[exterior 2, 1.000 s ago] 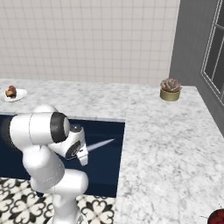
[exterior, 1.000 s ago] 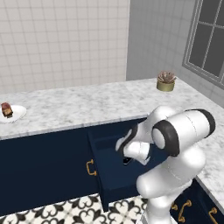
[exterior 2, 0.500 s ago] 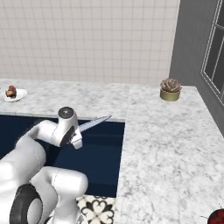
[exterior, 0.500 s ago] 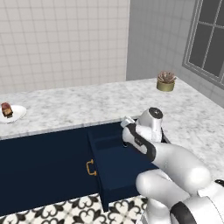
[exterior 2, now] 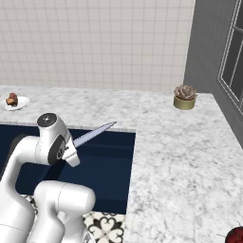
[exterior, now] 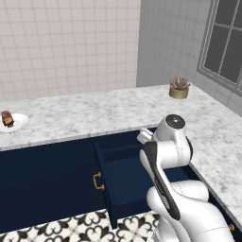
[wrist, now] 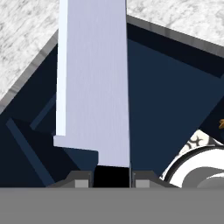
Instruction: Pick up the knife from the drawer and place it on the cutting board. Then place the meat from the plate to the cutting board.
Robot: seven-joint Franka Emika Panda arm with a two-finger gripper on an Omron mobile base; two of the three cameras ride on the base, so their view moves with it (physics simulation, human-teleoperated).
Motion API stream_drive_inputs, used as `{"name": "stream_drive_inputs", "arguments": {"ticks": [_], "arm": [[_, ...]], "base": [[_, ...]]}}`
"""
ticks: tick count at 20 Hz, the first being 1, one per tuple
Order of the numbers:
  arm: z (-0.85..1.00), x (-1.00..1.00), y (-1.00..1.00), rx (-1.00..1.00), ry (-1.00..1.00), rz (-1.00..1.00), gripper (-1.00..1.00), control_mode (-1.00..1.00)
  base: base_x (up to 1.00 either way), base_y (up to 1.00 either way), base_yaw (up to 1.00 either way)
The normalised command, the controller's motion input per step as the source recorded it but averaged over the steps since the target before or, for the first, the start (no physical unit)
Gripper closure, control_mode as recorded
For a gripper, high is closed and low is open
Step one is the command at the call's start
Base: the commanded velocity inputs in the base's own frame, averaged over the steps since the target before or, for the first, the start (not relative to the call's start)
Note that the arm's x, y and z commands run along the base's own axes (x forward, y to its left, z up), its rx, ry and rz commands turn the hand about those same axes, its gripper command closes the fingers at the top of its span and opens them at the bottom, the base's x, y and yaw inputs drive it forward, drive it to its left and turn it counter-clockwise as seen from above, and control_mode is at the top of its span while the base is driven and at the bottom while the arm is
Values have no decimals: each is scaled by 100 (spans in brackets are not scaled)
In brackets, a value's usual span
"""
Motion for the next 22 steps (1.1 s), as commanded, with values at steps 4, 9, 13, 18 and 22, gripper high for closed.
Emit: {"name": "stream_drive_inputs", "arguments": {"ticks": [4, 9, 13, 18, 22], "arm": [[0, -11, 0, -2, 4, 0, 100, -100], [0, -3, 0, 0, 0, 0, 100, -100], [0, -44, 0, 0, -5, 2, 100, -100], [0, -38, 6, 0, -2, 9, 100, 100], [0, 0, 0, 0, 0, 0, 100, 100]], "base": [[0, 0, 0], [0, 0, 0], [0, 0, 0], [-19, 20, 10], [-5, 95, 24]]}}
